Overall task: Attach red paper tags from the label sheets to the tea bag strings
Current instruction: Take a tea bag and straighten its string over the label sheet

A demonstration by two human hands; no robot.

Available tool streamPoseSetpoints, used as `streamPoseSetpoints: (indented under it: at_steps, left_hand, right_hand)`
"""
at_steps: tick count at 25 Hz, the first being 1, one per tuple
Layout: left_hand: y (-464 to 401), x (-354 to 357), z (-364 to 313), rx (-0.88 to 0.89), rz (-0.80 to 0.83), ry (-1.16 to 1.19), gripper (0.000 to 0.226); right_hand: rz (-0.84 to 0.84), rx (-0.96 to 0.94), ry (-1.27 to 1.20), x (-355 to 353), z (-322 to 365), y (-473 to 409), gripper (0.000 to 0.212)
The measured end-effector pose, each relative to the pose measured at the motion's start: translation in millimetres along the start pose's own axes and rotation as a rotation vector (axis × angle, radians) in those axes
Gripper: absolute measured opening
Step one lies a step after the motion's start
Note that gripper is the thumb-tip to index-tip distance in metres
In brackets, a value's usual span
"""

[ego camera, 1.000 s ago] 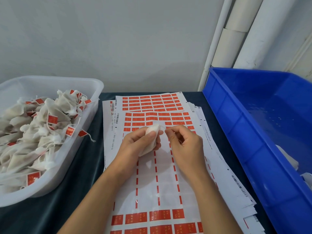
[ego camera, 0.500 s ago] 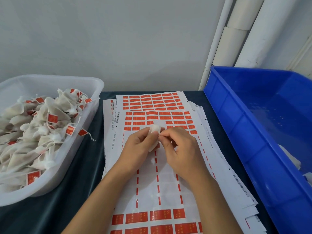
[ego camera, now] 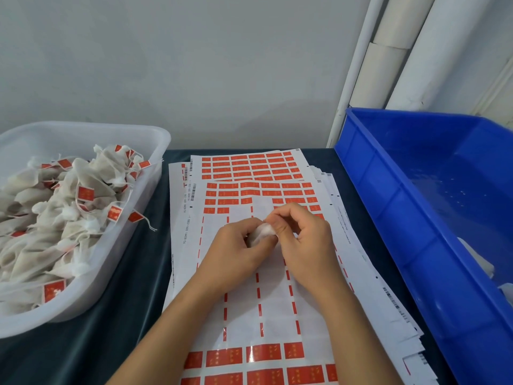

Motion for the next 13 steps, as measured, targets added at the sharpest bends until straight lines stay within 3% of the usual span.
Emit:
streamPoseSetpoints:
  at_steps: [13]
  left_hand:
    - [2.6, 0.3, -1.1, -0.025, -0.170, -0.002, 0.007]
  right_hand:
    - [-0.041, 0.029, 0.009, 4.0, 0.8, -1.4, 0.025]
Point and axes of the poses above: each hand's wrist, its own y-axis away from the middle knuckle, its own x-axis out of the palm, z = x × y, the point moved 1 cm from there along -y, towards the middle knuckle, and after that the axes turned 15 degrees about -z, right-handed, at the moved point
